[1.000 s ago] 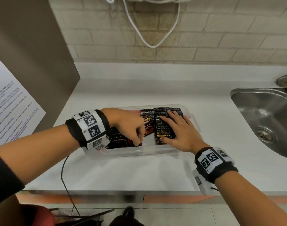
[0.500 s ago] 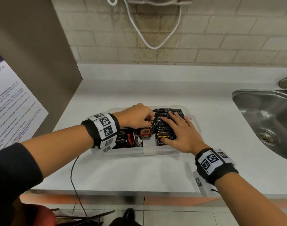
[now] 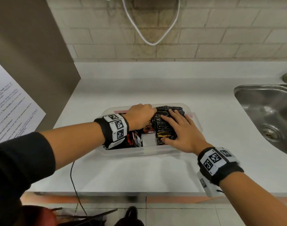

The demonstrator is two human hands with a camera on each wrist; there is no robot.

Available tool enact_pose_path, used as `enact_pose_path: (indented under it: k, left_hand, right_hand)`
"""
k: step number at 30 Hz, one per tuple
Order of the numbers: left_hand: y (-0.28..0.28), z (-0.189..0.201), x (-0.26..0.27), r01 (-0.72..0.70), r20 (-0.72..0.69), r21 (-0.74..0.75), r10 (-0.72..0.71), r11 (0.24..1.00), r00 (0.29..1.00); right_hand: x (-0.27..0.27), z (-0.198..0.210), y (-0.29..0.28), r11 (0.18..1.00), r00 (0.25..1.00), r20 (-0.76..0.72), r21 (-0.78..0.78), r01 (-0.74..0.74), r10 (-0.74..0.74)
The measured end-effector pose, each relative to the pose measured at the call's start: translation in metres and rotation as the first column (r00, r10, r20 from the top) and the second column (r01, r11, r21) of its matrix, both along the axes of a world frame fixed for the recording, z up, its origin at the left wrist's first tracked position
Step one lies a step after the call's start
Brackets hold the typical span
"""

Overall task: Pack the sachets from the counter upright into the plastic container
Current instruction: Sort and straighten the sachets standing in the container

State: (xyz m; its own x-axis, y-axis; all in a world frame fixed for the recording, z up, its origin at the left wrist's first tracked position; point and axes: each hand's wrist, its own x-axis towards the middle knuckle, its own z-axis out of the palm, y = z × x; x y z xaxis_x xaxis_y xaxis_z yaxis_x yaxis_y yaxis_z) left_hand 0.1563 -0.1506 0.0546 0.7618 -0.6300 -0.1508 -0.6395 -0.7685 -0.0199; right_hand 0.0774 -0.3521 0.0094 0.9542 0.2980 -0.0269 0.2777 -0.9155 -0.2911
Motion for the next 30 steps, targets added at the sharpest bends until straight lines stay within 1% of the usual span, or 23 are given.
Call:
enact_pose_path:
  k: [3,7,11,13,15,17,19,21,24,27,29,30]
  left_hand:
    - [-0.004,-0.005,0.0,0.01,0.024,-0.036,-0.01,0.999,1.0]
    - [-0.002,-0.008,0.001,0.0,-0.004,-0.06,-0.001,0.998,1.0]
    - [0.004,0.005,0.001,-0.031,0.011,-0.04,0.032,0.999,0.999]
    - [0.007,0.017,-0.001,0.002,-0.004,-0.042,-0.002,0.999,1.0]
    - [0.013,0.027,-0.001,0.094,-0.105,-0.066,-0.101,0.993,0.989]
    - [0.019,0.036,-0.003,0.167,-0.284,-0.064,-0.179,0.984,0.942]
    - [0.023,0.041,-0.007,0.205,-0.459,-0.008,-0.185,0.979,0.869]
    - [0.027,0.042,-0.012,0.216,-0.548,0.053,-0.152,0.975,0.822]
    - [0.031,0.041,-0.015,0.189,-0.599,0.122,-0.08,0.974,0.796]
    - [0.035,0.041,-0.016,0.224,-0.567,0.144,-0.106,0.964,0.817]
    - [0.039,0.043,-0.015,0.224,-0.546,0.106,-0.132,0.969,0.827]
    - [0.041,0.044,-0.014,0.21,-0.534,0.058,-0.148,0.976,0.833]
  right_hand:
    - [0.001,0.001,-0.001,1.0,1.0,0.015,0.029,0.002,-0.002]
    - [0.0,-0.001,0.0,0.999,1.0,0.013,0.042,0.005,-0.006]
    - [-0.001,-0.001,0.0,0.999,1.0,0.017,0.048,0.008,-0.009]
    - [-0.001,-0.001,-0.001,0.999,1.0,0.021,0.05,0.011,-0.012]
    - [0.0,-0.001,-0.001,0.999,0.999,0.029,0.053,0.012,-0.013]
    - [0.0,-0.001,-0.001,0.998,0.999,0.034,0.055,0.013,-0.015]
    - [0.0,0.0,-0.001,0.998,0.999,0.037,0.054,0.015,-0.017]
    - [0.0,-0.001,0.0,0.998,0.999,0.038,0.054,0.017,-0.019]
    - [0.0,-0.001,-0.001,0.999,0.999,0.04,0.052,0.017,-0.019]
    - [0.001,-0.001,-0.001,0.999,0.999,0.038,0.041,0.012,-0.014]
    - [0.001,0.0,-0.001,0.999,0.999,0.037,0.034,0.01,-0.011]
    - [0.001,-0.001,-0.001,0.999,0.999,0.038,0.032,0.011,-0.013]
